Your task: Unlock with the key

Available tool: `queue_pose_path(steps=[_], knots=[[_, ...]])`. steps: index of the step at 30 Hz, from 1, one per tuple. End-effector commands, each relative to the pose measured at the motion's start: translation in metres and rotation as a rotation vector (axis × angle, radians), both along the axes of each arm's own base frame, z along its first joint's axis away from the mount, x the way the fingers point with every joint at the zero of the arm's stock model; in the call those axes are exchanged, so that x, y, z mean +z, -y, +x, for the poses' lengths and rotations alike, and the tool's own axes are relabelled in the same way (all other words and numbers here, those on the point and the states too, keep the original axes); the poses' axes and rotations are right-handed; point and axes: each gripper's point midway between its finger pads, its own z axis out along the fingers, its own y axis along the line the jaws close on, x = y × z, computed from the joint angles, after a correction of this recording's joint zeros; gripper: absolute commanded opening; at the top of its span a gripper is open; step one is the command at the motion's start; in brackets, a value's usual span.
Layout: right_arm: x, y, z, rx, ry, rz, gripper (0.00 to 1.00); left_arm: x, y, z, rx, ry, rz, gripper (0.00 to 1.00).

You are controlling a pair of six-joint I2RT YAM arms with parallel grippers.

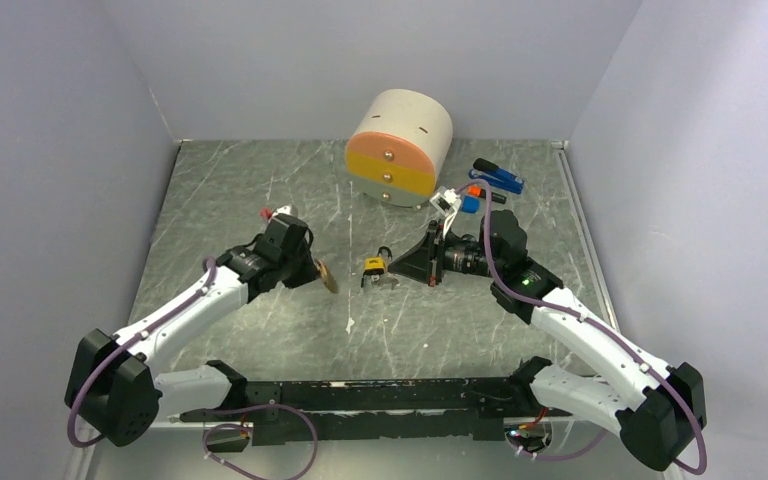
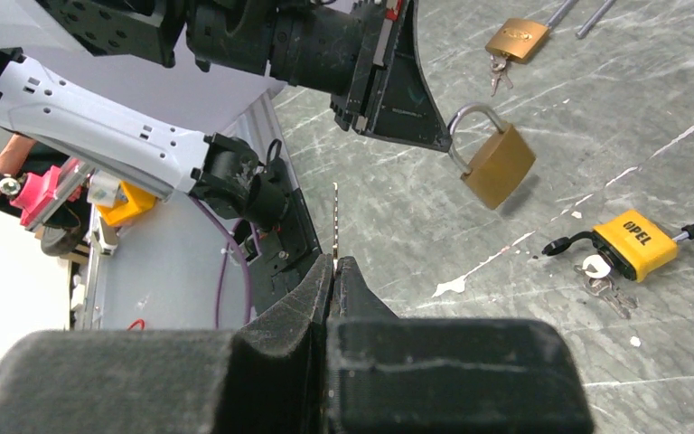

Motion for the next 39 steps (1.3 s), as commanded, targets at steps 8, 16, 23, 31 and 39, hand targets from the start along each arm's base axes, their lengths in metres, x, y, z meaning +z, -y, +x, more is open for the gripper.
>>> queue_pose_path(steps=[8,16,23,31,39], knots=[[0.013,0.001,0.005,-0.019,0.05,0.021,0.0,-0.021,0.005,0.003,-0.065,0.04,0.028,0.03],[0.011,0.001,0.006,-0.022,0.046,0.017,0.0,-0.027,0.007,0.006,-0.082,0.022,0.064,0.45],[0.009,0.002,0.007,-0.028,0.043,0.01,0.0,-0.043,0.016,0.013,-0.13,0.08,0.145,0.83],[0.011,0.005,0.006,-0.048,0.051,0.006,0.0,-0.059,0.014,0.043,-0.028,0.137,0.207,0.55],[0.011,0.007,0.008,-0.063,0.06,-0.002,0.0,-0.065,0.012,0.039,-0.044,0.124,0.222,0.17]])
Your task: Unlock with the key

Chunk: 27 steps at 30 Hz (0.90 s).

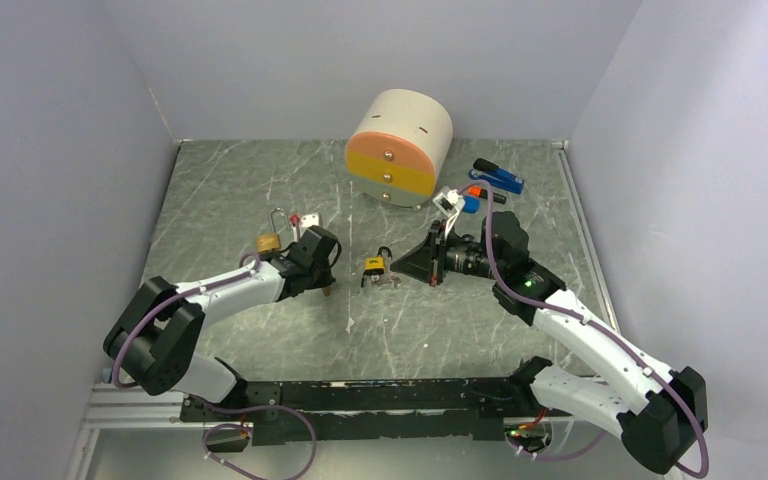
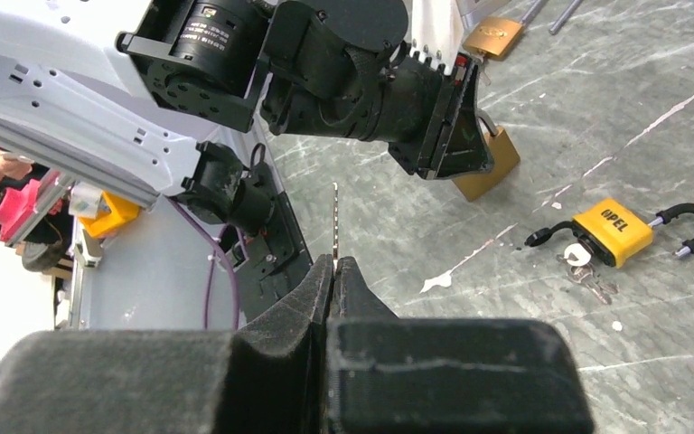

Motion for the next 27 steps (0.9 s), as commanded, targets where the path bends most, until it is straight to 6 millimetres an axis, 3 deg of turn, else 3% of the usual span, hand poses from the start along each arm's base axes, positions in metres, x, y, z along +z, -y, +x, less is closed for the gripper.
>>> queue_pose_path(steps=[1,4,7,10,14,20,27], knots=[[0.013,0.002,0.004,-0.016,0.061,0.016,0.0,0.011,0.007,0.009,-0.002,0.059,-0.033,0.13],[0.013,0.001,0.005,-0.013,0.06,0.014,0.0,0.014,0.01,0.01,-0.013,0.053,-0.04,0.03],[0.015,0.002,0.006,-0.014,0.057,0.016,0.0,0.024,0.016,0.01,-0.037,0.047,-0.06,0.02],[0.019,0.003,0.006,-0.014,0.055,0.024,0.0,0.049,0.029,0.011,-0.09,0.052,-0.125,0.02],[0.031,0.004,0.005,0.014,0.047,0.047,0.0,0.113,0.056,0.008,-0.229,0.068,-0.308,0.02],[0.066,0.008,-0.004,0.109,0.011,0.112,0.0,0.21,0.067,-0.009,-0.393,0.075,-0.614,0.03],[0.097,0.011,-0.031,0.266,-0.031,0.166,0.0,0.321,0.084,-0.071,-0.767,0.073,-0.914,0.03]])
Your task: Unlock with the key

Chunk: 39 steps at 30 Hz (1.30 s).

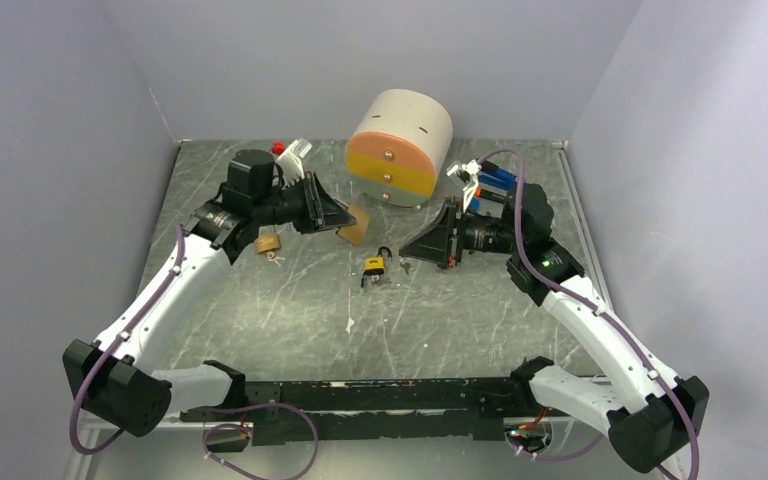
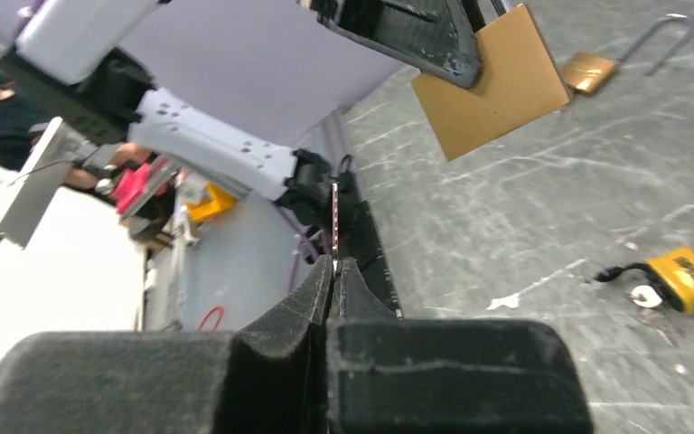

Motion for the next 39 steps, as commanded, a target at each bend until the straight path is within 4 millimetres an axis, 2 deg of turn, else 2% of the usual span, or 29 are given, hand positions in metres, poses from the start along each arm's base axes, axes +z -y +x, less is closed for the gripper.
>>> queue_pose_path(steps=[1,3,5,9,12,16,24,29,39], knots=[[0.041,-0.001,-0.03,0.165,0.022,0.089,0.0,0.102,0.026,-0.073,-0.412,0.073,-0.293,0.03],[0.047,0.0,-0.04,0.228,0.012,0.097,0.0,0.121,0.029,-0.086,-0.502,0.063,-0.366,0.03],[0.049,0.001,-0.045,0.259,0.003,0.082,0.0,0.133,0.03,-0.093,-0.558,0.037,-0.412,0.02],[0.05,0.006,-0.052,0.259,0.02,0.063,0.0,0.145,0.031,-0.103,-0.641,0.023,-0.473,0.03],[0.052,0.007,-0.056,0.274,-0.003,0.071,0.0,0.15,0.032,-0.101,-0.648,0.006,-0.503,0.02],[0.053,0.005,-0.05,0.246,-0.02,0.075,0.0,0.149,0.032,-0.101,-0.641,0.009,-0.52,0.03],[0.062,0.001,-0.041,0.218,-0.03,0.085,0.0,0.136,0.034,-0.097,-0.629,-0.014,-0.511,0.03],[0.057,-0.003,-0.029,0.188,-0.063,0.065,0.0,0.137,0.034,-0.101,-0.644,-0.001,-0.508,0.03],[0.057,-0.008,-0.019,0.18,-0.083,0.067,0.0,0.135,0.035,-0.101,-0.634,-0.002,-0.507,0.03]])
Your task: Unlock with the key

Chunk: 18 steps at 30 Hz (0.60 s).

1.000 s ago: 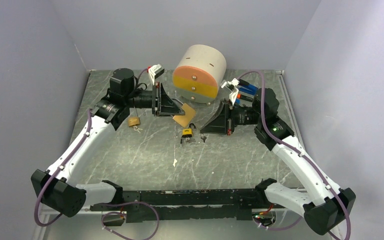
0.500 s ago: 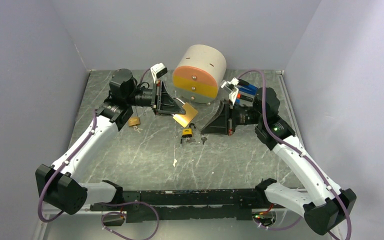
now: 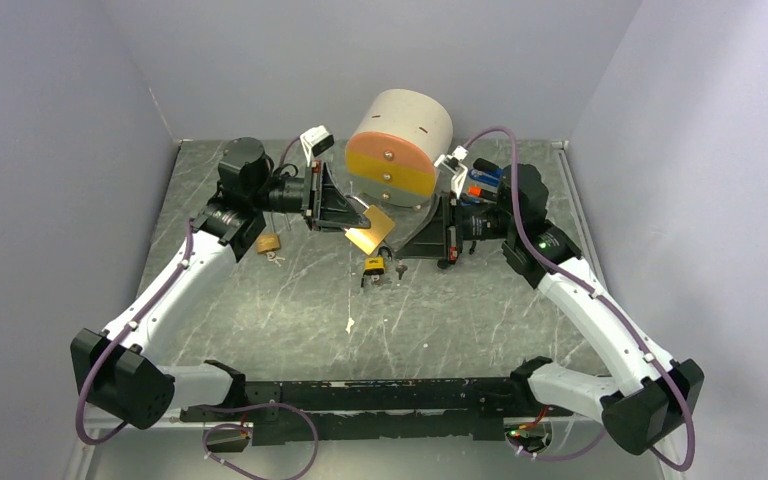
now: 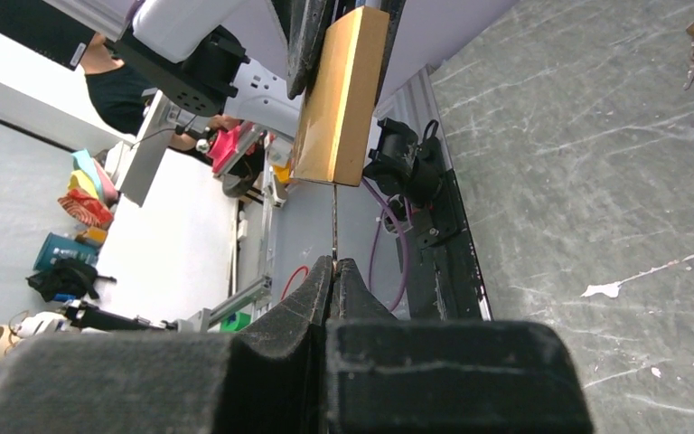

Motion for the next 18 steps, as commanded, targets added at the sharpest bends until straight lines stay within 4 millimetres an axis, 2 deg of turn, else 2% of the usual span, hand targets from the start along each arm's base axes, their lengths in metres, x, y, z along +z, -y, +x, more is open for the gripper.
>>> queue_pose_path(steps=[1,11,18], knots=[[0.024,-0.001,0.005,-0.016,0.072,0.044,0.0,0.019,-0.002,-0.014,-0.032,0.103,-0.047,0.03],[0.028,0.002,-0.006,0.022,0.087,0.069,0.0,0.012,0.002,-0.013,-0.029,0.115,-0.031,0.03],[0.028,0.001,-0.006,0.028,0.081,0.075,0.0,0.01,0.001,-0.016,-0.035,0.134,-0.033,0.03]])
